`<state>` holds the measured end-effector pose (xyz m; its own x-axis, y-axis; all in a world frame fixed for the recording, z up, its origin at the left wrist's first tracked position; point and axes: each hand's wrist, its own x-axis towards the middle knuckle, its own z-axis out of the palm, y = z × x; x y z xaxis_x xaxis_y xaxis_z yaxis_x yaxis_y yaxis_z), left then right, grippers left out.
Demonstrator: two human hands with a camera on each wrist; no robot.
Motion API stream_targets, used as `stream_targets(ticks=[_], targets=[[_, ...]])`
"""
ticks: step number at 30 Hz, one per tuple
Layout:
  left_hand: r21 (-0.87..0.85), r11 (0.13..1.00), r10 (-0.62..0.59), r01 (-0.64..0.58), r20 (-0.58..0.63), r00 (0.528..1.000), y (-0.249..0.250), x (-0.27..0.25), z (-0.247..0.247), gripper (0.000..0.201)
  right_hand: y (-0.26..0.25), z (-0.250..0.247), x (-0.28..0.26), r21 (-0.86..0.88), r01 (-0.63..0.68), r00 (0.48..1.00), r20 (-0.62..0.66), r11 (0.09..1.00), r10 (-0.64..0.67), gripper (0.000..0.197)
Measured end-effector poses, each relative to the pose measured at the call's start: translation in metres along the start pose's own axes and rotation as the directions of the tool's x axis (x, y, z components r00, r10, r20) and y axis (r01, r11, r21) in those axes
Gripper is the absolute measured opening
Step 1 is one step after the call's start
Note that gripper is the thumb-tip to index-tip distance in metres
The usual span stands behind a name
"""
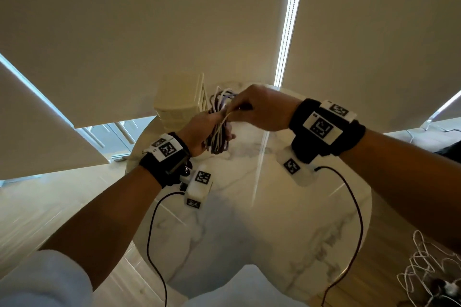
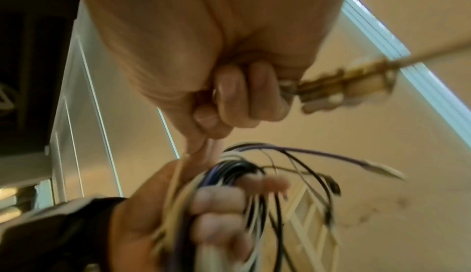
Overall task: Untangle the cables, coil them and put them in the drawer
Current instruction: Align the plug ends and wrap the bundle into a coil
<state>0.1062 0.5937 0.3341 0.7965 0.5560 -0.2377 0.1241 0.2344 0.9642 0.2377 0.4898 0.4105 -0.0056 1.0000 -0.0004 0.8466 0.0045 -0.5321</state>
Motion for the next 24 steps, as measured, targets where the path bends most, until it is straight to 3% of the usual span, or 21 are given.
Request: stream_targets(ticks=[2, 4, 7, 12, 16, 17, 20, 22, 24], targets=[[-0.075, 0.987, -0.131, 0.145, 0.167, 0.977, 0.007, -0.005, 0.001, 0.060, 0.004, -0.007, 0.004, -0.028, 0.005, 0.999, -0.049, 1.000, -0.007, 0.014], [-0.082, 0.971, -0.183, 0.225, 0.350, 0.919, 0.012, -0.009, 0.001, 0.083, 0.008, -0.009, 0.008, -0.042, 0.007, 0.995, -0.095, 0.999, -0.011, 0.020], [-0.160, 0.957, -0.115, 0.242, 0.557, 0.822, 0.009, -0.014, -0.001, 0.064, 0.017, -0.007, 0.013, -0.004, 0.040, 0.995, -0.087, 0.999, -0.040, 0.032], [-0.138, 0.933, -0.210, 0.331, 0.539, 0.816, 0.012, -0.015, -0.010, 0.037, 0.031, 0.012, 0.011, -0.093, 0.177, 0.982, -0.054, 0.980, -0.183, 0.036], [-0.135, 0.921, -0.231, 0.366, 0.568, 0.790, 0.017, -0.014, -0.012, 0.032, 0.036, 0.027, 0.010, -0.184, 0.265, 0.954, -0.091, 0.946, -0.285, 0.046], [-0.139, 0.921, -0.223, 0.364, 0.579, 0.785, 0.018, -0.014, -0.012, 0.032, 0.036, 0.028, 0.010, -0.154, 0.252, 0.958, -0.101, 0.956, -0.268, 0.042], [-0.160, 0.930, -0.168, 0.330, 0.613, 0.772, 0.022, -0.016, -0.011, 0.031, 0.034, 0.032, 0.006, 0.189, 0.103, 0.994, -0.060, 0.977, -0.093, 0.026], [-0.199, 0.931, -0.122, 0.306, 0.620, 0.775, 0.025, -0.016, -0.010, 0.029, 0.033, 0.039, 0.002, 0.355, 0.079, 0.993, -0.107, 0.932, -0.044, 0.022], [-0.253, 0.920, -0.087, 0.299, 0.614, 0.785, 0.028, -0.016, -0.011, 0.028, 0.032, 0.050, 0.000, 0.557, 0.102, 0.981, -0.195, 0.824, 0.011, 0.017]])
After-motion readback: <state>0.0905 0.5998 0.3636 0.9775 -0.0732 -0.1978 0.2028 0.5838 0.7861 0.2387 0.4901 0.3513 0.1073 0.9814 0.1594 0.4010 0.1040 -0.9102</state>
